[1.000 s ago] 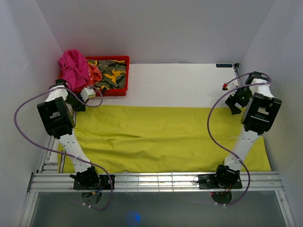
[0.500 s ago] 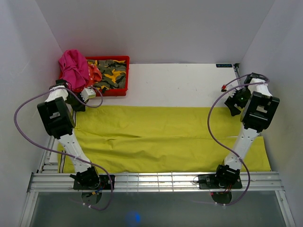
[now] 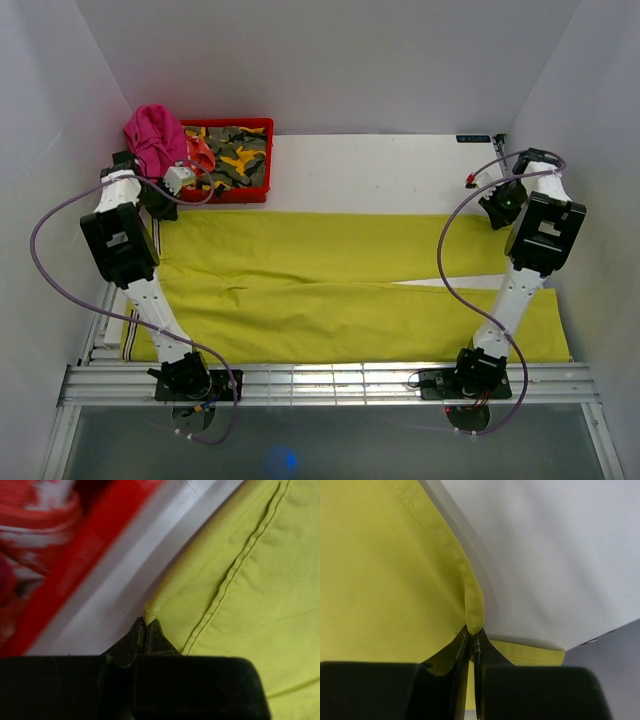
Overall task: Fold and stack the trousers
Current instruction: Fold the trousers
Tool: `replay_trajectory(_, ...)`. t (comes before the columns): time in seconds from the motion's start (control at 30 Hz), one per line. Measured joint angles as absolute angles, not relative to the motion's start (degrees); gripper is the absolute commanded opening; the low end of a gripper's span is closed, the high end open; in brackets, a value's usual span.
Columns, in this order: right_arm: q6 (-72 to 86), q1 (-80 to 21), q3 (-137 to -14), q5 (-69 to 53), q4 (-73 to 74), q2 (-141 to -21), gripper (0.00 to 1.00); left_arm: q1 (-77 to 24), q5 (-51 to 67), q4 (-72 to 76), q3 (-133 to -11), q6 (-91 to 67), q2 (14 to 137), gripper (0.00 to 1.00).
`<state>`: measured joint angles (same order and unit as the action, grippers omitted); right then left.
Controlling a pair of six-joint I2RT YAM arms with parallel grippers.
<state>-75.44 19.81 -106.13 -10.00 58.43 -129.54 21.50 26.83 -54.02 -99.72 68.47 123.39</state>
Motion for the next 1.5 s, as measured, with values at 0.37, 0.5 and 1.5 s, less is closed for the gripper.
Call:
replay_trajectory(0.37,-73.0,17.6,-115.0,-15.1,47.4,-131.0,0.08,20.9,30.0,-50.7,-110.0,53.5,124.9,0.00)
replay_trajectory(0.5,-73.1,17.9,-108.9,-16.2,45.1,-125.8,0.08,21.2,31.5,-48.7,-107.2,53.5,121.8,0.00)
replay_trajectory(1.5,-63.3,19.9,-96.2,-26.4,35.1,-107.2,0.08,23.8,31.6,-31.9,-107.1,42.1,115.9,0.00)
